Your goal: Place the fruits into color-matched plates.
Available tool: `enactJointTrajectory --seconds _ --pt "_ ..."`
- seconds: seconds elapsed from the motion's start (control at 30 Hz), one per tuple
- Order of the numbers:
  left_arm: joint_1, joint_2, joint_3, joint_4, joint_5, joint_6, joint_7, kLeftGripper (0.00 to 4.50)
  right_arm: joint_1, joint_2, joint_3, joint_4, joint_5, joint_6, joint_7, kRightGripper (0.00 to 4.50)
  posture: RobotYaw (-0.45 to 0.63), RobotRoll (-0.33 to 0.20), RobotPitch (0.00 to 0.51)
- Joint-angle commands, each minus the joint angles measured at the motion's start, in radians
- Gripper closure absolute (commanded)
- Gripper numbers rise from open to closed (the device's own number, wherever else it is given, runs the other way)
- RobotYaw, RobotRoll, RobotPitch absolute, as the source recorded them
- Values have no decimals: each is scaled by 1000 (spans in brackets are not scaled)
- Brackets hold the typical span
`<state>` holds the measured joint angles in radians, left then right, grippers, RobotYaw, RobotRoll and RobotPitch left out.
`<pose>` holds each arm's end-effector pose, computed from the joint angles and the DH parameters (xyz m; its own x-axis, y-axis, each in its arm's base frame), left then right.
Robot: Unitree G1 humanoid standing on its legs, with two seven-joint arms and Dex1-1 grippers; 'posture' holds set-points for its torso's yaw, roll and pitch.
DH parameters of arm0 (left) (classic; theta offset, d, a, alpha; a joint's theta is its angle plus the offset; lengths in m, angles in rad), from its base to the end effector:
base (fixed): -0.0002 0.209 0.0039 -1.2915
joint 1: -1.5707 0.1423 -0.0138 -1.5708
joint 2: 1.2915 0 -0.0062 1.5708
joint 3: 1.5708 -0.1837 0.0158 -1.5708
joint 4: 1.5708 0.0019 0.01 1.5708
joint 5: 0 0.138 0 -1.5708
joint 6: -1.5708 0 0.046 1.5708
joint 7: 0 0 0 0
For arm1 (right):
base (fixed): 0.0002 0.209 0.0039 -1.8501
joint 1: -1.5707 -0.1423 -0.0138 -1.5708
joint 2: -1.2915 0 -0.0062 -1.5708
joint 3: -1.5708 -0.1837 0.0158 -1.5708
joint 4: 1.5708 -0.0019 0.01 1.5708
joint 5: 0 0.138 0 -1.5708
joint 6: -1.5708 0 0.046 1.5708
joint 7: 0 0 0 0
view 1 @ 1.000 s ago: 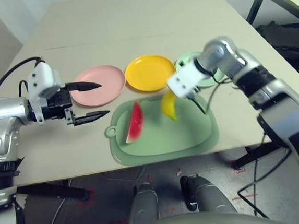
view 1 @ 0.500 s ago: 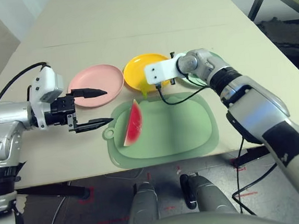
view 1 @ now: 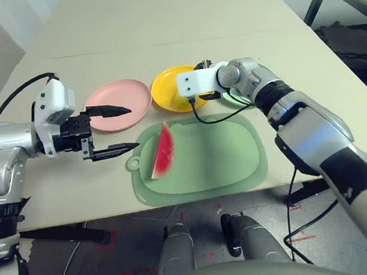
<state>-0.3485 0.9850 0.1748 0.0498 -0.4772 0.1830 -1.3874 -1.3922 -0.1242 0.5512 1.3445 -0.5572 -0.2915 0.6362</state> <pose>0.2383 0.3163 0.2237 0.4091 -0.8454 -0.3433 0.8910 0.2889 0.3503 0.3723 -0.0614 0.2067 0.6203 0.5422 -0.5668 -0.5957 -0.1444 -0.7901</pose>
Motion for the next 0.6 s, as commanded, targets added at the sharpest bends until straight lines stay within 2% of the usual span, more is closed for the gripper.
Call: enactJointTrajectory --seconds 0.03,0.17,0.27,0.33,0.4,0.47,0.53,0.6 --pt "-27 -7 -30 28 50 -5 36 0 -11 -24 -29 -23 18 -33 53 24 84 0 138" --pt "-43 -29 -28 38 78 12 111 0 4 -88 -68 -77 60 -86 169 24 86 0 136" --pt "-48 -44 -26 48 104 5 163 0 65 -170 -101 -187 123 -97 320 24 89 0 133" --pt "-52 -52 -28 50 110 -1 178 0 181 -249 -144 -395 225 6 499 24 89 0 131" --pt "-51 -56 -33 49 113 -12 175 0 319 -324 -181 -663 326 188 645 24 86 0 130" --pt "-61 -42 -83 74 163 -114 115 0 562 -467 -239 -1091 493 537 794 24 88 0 130" --pt "-77 -12 -145 119 237 -244 44 0 745 -563 -296 -1379 606 828 820 24 88 0 129" --pt "-121 4 -189 177 267 -349 -37 0 900 -583 -362 -1534 670 982 745 24 74 0 132"
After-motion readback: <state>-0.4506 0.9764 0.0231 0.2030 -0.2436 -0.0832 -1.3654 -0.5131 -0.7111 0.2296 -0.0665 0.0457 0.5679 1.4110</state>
